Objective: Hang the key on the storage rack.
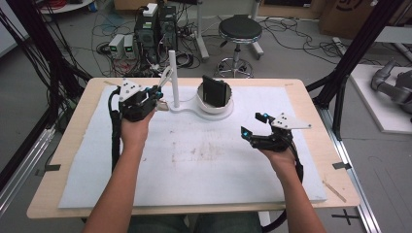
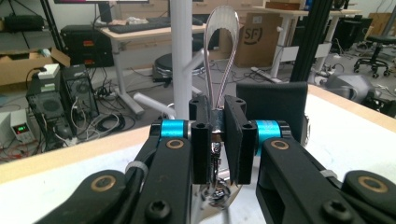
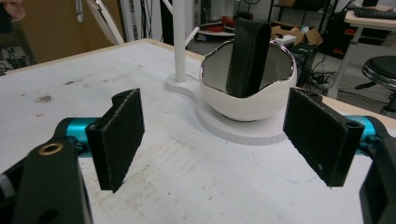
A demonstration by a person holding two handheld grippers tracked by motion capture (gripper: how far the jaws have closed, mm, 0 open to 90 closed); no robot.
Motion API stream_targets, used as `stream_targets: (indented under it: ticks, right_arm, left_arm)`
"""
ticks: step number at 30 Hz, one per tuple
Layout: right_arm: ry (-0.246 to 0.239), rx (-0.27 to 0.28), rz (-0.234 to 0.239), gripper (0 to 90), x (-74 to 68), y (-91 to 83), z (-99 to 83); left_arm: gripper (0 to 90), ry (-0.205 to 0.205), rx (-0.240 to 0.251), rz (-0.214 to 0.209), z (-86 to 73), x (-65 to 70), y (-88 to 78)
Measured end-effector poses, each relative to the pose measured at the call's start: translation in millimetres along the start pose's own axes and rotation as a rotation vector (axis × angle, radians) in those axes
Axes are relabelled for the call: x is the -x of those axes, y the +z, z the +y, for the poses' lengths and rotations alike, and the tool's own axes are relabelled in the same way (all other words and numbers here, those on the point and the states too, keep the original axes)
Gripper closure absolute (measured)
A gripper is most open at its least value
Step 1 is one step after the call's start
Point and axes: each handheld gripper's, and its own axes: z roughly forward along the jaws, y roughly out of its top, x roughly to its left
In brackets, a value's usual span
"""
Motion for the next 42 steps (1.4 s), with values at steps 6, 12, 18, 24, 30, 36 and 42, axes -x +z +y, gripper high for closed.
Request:
stream_targets:
  ticks: [6, 12, 18, 24, 30, 36, 42]
  right_arm:
    - [0.004, -0.006, -0.004, 21.0, 0.8, -0.1, -0.5]
    - [0.013, -0.004, 0.001, 21.0, 2.9, -0.2, -1.4]
    - [0.011, -0.006, 0.006, 21.0, 2.8, -0.2, -1.8]
    - [0.014, 0.0, 0.005, 21.0, 3.4, -1.2, -1.6]
    - [0.014, 0.002, 0.007, 21.0, 3.3, -0.7, -1.5]
    - [0.009, 0.009, 0.007, 21.0, 1.9, -2.4, 0.2]
    - [0.006, 0.014, 0.003, 21.0, 2.3, -3.9, 1.4]
  left_arm:
    - [81.3, 0.017, -0.024, 0.027, 3.4, -2.5, 14.0]
    - [81.3, 0.052, -0.067, 0.045, -2.6, -0.9, 24.1]
    - [81.3, 0.054, -0.111, 0.06, -9.8, -2.0, 36.4]
    - [79.9, 0.045, -0.13, 0.053, -15.4, -1.4, 42.1]
    - [58.4, 0.031, -0.13, 0.041, -14.1, -1.9, 39.7]
    - [40.8, 0.032, -0.129, 0.039, -13.3, -3.2, 29.9]
    - [28.5, 0.015, -0.112, -0.038, -18.0, -15.5, 10.6]
